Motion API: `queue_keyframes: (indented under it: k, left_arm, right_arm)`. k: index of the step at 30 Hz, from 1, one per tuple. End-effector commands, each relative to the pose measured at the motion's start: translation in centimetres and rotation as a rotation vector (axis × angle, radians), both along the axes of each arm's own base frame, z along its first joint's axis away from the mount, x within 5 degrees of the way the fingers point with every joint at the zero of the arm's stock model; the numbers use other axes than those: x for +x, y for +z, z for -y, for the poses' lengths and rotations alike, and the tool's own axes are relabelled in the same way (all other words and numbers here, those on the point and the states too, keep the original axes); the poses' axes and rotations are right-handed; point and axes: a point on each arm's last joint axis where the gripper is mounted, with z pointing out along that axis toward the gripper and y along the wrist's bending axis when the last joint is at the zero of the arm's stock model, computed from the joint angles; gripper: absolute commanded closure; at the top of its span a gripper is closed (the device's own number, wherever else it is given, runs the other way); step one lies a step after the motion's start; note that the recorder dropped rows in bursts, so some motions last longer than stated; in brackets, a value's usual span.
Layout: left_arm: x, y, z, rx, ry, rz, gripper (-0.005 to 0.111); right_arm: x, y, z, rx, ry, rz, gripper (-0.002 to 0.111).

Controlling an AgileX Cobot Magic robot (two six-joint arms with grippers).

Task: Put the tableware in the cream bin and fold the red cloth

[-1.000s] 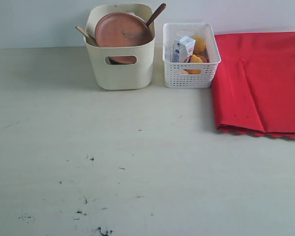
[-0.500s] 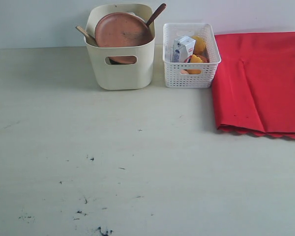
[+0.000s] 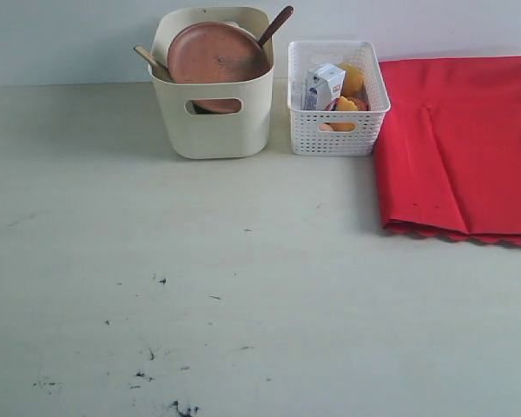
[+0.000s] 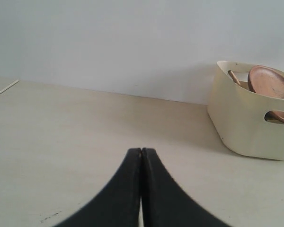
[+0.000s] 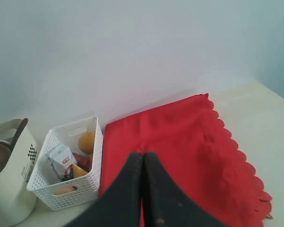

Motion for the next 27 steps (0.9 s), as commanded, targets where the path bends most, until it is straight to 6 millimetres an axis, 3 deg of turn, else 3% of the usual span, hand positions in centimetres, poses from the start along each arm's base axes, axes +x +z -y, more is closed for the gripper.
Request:
queue_keyframes:
  k: [1,11,16,20,27]
  left_arm:
    - [0.0,-0.1,0.0,-0.006,0.000,-0.004,0.107]
    - [0.0,-0.1,0.0,-0.006,0.000,-0.004,0.107]
    - [0.0,-0.1,0.0,-0.006,0.000,-0.004,0.107]
    - [0.0,-0.1,0.0,-0.006,0.000,-0.004,0.107]
    - [0.0,-0.1,0.0,-0.006,0.000,-0.004,0.107]
  right_arm:
    - [-0.1,0.0,0.0,0.000,0.003,0.009,0.108]
    - [0.0,0.1,-0.3,0.037,0.018,0.033,0.108]
    - [-0.7,-4.2,-0.5,0.044,0.033,-0.086,0.108]
    - [-2.1,-7.2,-1.1,-0.076,0.126,-0.013,0.108]
    - [-3.8,-12.2,-1.4,-0.080,0.170,0.036,0.108]
